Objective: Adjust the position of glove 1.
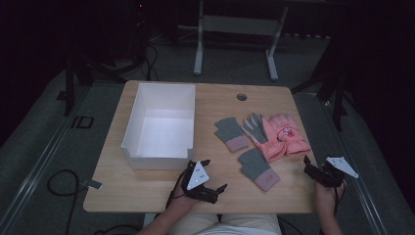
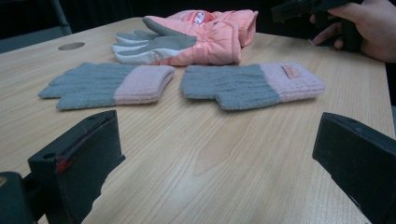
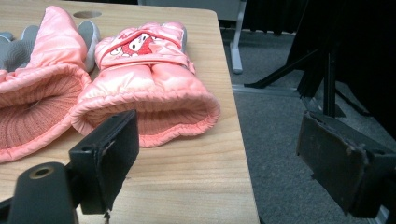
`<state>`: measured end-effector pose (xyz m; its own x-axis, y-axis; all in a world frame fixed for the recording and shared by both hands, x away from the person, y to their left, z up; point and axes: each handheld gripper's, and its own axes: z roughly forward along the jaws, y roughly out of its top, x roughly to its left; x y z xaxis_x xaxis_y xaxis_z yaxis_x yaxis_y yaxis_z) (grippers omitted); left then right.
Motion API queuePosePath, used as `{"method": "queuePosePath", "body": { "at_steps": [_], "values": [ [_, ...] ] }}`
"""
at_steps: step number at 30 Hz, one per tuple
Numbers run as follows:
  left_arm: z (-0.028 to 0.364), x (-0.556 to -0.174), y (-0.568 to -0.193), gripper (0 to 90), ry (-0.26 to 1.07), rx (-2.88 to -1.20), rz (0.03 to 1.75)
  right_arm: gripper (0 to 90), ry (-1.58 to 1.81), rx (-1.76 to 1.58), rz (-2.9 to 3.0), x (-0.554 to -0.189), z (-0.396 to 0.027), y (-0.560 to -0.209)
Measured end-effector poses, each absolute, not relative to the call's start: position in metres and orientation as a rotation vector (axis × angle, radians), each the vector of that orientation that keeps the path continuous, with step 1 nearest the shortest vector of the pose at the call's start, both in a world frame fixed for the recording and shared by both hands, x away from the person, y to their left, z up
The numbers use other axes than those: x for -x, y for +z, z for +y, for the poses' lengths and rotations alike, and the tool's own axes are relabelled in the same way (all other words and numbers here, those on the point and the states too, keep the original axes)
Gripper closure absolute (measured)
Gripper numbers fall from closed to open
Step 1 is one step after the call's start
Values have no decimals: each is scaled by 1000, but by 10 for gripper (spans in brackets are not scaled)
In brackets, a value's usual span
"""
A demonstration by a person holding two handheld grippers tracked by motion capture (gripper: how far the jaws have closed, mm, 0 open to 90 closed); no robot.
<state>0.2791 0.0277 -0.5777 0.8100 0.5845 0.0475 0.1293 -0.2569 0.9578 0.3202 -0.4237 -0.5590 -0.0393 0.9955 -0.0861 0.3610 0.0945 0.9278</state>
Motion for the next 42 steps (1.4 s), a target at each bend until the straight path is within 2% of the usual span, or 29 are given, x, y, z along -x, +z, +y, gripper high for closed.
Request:
{"method": "queuePosePath", "body": {
  "at_steps": [25, 31, 42],
  "values": [
    [29, -280, -578, 9, 487, -1783, 563, 137, 845, -1398, 1561, -326, -416, -560],
    [29, -280, -578, 10, 491, -1788, 552, 130, 866, -1514, 1630, -327, -421, -559],
    [28, -279, -578, 10, 491, -1788, 548, 111, 928, -1548, 1584, -323, -415, -519]
  ]
}}
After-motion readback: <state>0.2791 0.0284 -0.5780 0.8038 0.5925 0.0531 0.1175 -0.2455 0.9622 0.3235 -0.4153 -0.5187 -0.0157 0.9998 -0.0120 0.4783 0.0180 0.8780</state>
